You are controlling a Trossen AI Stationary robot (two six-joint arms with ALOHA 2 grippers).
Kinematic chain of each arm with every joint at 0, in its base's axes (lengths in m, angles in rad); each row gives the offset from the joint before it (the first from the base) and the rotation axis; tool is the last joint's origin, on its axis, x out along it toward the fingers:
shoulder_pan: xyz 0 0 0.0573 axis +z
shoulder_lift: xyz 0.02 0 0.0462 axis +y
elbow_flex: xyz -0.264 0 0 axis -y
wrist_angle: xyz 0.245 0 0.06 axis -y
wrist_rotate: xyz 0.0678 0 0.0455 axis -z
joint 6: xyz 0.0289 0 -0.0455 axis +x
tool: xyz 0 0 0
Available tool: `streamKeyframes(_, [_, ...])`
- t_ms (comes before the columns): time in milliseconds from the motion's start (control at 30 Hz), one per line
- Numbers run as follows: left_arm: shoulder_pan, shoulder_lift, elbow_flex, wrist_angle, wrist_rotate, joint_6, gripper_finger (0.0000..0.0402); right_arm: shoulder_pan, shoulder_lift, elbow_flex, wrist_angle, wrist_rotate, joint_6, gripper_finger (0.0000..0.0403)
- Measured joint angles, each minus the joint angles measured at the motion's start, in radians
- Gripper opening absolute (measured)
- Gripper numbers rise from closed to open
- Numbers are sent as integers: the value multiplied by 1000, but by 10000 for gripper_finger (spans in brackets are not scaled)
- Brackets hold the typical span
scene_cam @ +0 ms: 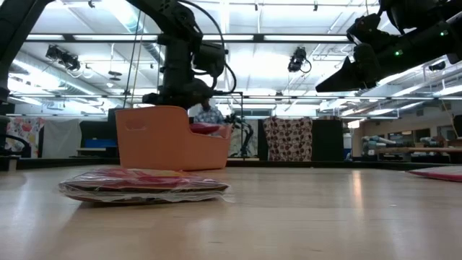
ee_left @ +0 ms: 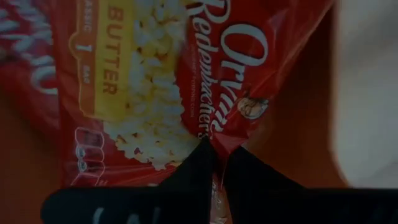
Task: Sort popcorn bags into baskets
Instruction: Put the red popcorn bag into the orange bin
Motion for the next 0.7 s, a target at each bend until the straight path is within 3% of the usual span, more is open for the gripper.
streamKeyframes(267, [8, -5, 7, -15, -88, 17, 45, 0, 0, 0, -4, -2, 2, 65])
streamKeyframes(600, [-23, -9, 145, -152, -195, 217, 129, 0, 0, 0, -4, -1, 1, 65])
streamKeyframes(700, [-25, -10, 188, -190, -143, 295, 148, 0, 0, 0, -3, -6, 1, 65])
